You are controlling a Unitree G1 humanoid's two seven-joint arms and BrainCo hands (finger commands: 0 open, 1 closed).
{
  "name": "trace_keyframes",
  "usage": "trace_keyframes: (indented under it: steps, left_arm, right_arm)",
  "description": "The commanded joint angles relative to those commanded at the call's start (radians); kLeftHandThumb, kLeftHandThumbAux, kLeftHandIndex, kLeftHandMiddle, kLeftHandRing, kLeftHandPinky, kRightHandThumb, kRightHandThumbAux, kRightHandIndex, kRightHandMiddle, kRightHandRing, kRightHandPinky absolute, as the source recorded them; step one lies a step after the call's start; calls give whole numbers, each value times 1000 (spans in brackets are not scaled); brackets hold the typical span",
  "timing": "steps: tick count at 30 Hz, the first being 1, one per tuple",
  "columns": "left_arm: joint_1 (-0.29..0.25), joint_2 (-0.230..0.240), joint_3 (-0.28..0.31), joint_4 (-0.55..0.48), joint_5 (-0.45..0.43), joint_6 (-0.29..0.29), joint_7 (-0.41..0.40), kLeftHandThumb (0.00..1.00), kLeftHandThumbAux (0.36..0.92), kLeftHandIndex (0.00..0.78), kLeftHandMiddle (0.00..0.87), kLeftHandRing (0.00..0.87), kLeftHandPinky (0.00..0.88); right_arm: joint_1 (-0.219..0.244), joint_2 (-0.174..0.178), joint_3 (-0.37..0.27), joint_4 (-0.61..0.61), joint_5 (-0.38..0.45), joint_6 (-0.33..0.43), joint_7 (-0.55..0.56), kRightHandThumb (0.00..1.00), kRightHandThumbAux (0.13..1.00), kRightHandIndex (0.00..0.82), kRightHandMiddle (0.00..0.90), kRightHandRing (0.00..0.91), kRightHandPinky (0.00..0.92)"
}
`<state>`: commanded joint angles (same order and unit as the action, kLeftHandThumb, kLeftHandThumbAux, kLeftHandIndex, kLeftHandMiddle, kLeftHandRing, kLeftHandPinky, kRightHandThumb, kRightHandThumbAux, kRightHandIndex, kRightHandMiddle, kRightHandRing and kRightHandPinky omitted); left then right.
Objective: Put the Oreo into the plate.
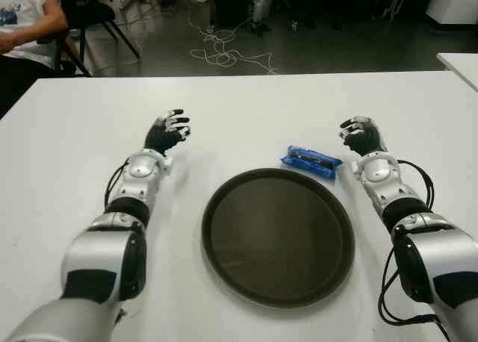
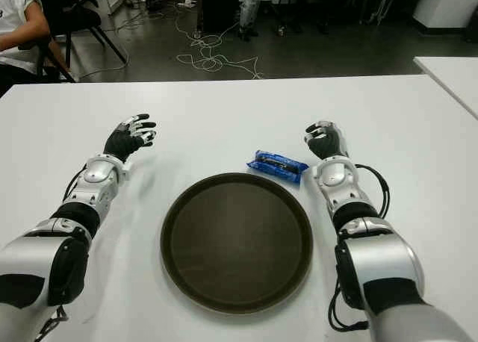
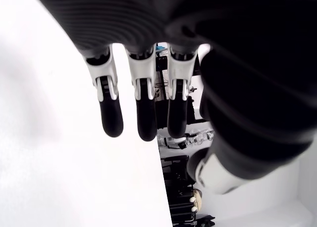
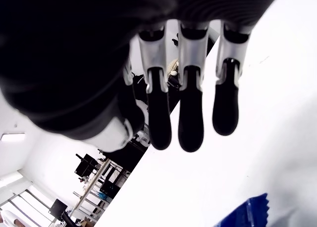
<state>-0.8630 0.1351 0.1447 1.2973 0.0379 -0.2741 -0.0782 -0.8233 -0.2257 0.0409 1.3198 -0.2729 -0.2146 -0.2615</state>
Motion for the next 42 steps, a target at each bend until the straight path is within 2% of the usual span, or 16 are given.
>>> trace_keyframes:
  steps: [8, 20, 26, 29, 30, 31, 33, 34, 35, 37, 38, 40, 42]
  left_arm:
    - [3, 4, -14, -1, 14, -11, 4, 172, 828, 193, 248, 225, 248]
    - [3, 7, -10, -1, 8, -9, -4, 162, 785, 182, 238, 221, 236]
    - [2, 7, -8, 0, 7, -6, -5, 169, 792, 188, 247, 228, 244]
    - [2, 7, -6, 1, 5, -5, -5, 179, 803, 194, 251, 231, 248]
    - [2, 7, -5, 1, 5, -4, -5, 173, 805, 192, 250, 230, 245]
    - [2, 7, -5, 1, 4, -4, -5, 169, 807, 192, 249, 229, 243]
    - [1, 6, -4, 1, 4, -4, -6, 165, 808, 191, 248, 229, 242]
    - [1, 6, -3, 1, 3, -4, -5, 164, 811, 191, 248, 229, 242]
    - [1, 5, -1, 1, 0, -4, -5, 164, 814, 191, 249, 230, 244]
    - [2, 4, 2, 0, -3, -4, -6, 167, 822, 189, 250, 234, 251]
    - [2, 4, 4, 0, -5, -4, -7, 168, 823, 189, 250, 234, 252]
    - [2, 3, 7, 0, -9, -4, -10, 172, 831, 188, 250, 233, 249]
    - [2, 2, 9, -1, -11, -5, -12, 175, 834, 187, 249, 231, 246]
  right_arm:
    - [0, 2, -1, 0, 1, 1, 0, 687, 723, 416, 494, 530, 559]
    - [2, 6, -6, 0, 5, -6, -9, 686, 723, 413, 475, 516, 547]
    - [3, 6, -9, 0, 8, -12, -17, 678, 726, 411, 460, 499, 514]
    - [5, 8, -25, -1, 24, -24, -11, 671, 730, 408, 425, 465, 473]
    - [7, 9, -33, -1, 32, -29, -7, 465, 718, 348, 383, 420, 426]
    - [7, 10, -39, -1, 38, -33, -4, 334, 713, 311, 356, 391, 395]
    - [8, 11, -46, -1, 45, -39, 1, 221, 707, 278, 333, 366, 368]
    - [9, 12, -49, -1, 48, -43, 4, 151, 699, 252, 299, 328, 321]
    - [10, 12, -52, -1, 51, -47, 10, 121, 688, 236, 277, 302, 287]
    - [10, 12, -54, 0, 54, -51, 17, 49, 630, 156, 176, 188, 168]
    - [10, 12, -53, 0, 54, -51, 22, 39, 622, 145, 162, 172, 151]
    - [10, 10, -46, 1, 47, -48, 28, 16, 587, 73, 76, 81, 78]
    - [12, 8, -33, 2, 34, -43, 26, 8, 571, 37, 38, 41, 41]
